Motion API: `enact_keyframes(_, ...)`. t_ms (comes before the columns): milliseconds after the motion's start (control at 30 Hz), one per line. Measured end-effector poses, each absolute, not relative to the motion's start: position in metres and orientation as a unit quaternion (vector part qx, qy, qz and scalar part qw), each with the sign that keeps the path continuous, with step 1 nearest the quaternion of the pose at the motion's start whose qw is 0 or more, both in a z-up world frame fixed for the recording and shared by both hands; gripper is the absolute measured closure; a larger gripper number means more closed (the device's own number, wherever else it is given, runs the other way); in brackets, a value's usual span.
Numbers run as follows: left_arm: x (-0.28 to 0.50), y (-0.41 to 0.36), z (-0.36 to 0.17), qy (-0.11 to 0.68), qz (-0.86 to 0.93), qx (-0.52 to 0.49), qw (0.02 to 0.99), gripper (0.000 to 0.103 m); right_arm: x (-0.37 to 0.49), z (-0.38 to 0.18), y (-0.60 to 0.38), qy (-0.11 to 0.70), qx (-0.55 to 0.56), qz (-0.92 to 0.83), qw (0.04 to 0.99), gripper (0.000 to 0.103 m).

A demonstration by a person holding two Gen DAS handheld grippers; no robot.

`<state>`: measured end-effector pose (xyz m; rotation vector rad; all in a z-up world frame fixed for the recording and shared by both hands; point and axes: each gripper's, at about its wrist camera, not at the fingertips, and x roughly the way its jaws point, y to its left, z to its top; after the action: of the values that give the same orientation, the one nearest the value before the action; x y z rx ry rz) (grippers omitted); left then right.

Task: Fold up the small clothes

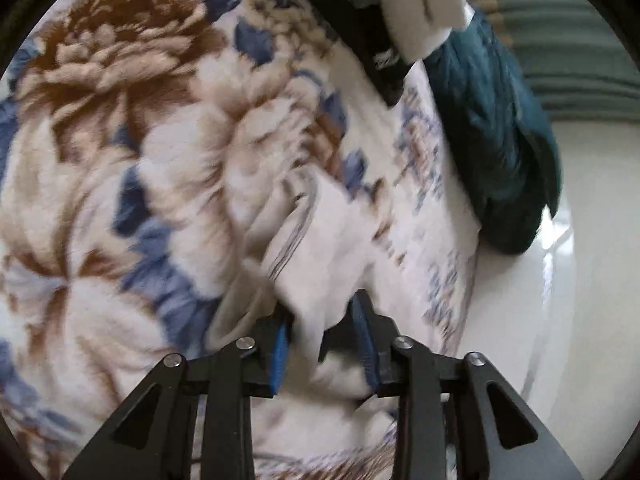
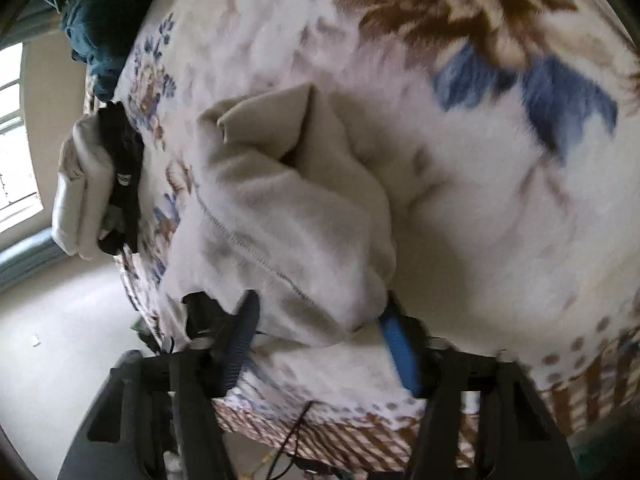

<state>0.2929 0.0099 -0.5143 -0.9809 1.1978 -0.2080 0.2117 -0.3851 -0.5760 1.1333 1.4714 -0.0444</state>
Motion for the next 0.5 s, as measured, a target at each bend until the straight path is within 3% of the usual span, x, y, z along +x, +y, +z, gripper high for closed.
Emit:
enact_keyframes(67, 0.295, 0.001, -0.508, 0.529, -0.084, -0.425, 0.73, 0.101, 0.213, -0.568, -0.385, 0.623, 0.487, -0.028, 0.612, 0.098)
enact_keyframes(267, 0.27, -0.018, -0.494, 0.554, -0.083, -0.359, 0.746, 0.101, 0.213, -0.529, -0.403, 0.609, 0.444, -0.041, 0.656, 0.098)
enact_keyframes(500, 0.237, -0.013, -0.522, 0.622, -0.07, -0.302, 0.719, 0.101, 0.201, -0.526, -0.426, 0.637, 0.398, -0.069, 0.657, 0.098)
